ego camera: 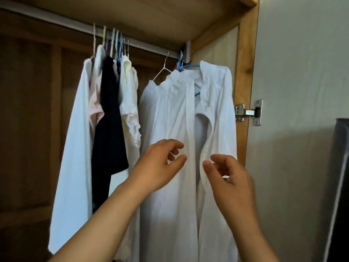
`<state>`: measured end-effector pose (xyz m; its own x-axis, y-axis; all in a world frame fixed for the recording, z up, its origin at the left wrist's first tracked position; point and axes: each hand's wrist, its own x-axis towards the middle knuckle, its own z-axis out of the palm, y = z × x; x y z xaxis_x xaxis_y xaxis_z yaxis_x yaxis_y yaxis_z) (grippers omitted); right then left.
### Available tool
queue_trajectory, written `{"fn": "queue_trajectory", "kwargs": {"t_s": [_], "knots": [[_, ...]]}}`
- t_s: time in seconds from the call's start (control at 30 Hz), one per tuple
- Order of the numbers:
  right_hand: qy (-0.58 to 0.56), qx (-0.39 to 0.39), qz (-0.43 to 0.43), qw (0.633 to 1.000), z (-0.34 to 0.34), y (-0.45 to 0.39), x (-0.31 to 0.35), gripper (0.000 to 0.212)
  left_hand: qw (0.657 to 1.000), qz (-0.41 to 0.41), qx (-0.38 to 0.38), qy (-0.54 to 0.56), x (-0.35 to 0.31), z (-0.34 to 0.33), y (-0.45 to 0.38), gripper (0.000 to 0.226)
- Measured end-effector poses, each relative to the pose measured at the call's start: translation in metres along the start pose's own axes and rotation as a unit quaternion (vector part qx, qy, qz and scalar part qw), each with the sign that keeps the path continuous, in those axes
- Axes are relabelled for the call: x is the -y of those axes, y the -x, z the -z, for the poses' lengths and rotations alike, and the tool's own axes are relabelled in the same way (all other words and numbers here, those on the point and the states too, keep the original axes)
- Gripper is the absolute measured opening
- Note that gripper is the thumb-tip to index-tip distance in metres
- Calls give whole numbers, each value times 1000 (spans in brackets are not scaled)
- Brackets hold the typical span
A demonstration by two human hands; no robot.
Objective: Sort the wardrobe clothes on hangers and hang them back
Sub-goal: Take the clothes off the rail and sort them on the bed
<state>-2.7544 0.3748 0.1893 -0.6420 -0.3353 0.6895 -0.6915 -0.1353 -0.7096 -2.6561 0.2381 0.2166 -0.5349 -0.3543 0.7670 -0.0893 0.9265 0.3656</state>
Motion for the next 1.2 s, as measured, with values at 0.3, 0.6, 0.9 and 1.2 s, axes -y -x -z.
{"fn": "queue_trajectory", "kwargs": {"t_s": [0.3, 0.6, 0.9, 1.2], "knots": [[6, -89, 70, 994, -51, -112, 35, 28, 996, -42, -82, -3, 17, 13, -131, 39], [184, -65, 181, 964, -95, -244, 73, 48, 989, -65, -131, -9, 83, 16, -200, 41], [326, -40, 98, 939, -131, -294, 89, 25, 986, -51, -159, 7, 115, 16, -231, 40], [247, -105, 77, 960, -130, -296, 80, 16, 984, -21, -169, 44, 137, 25, -238, 36]]}}
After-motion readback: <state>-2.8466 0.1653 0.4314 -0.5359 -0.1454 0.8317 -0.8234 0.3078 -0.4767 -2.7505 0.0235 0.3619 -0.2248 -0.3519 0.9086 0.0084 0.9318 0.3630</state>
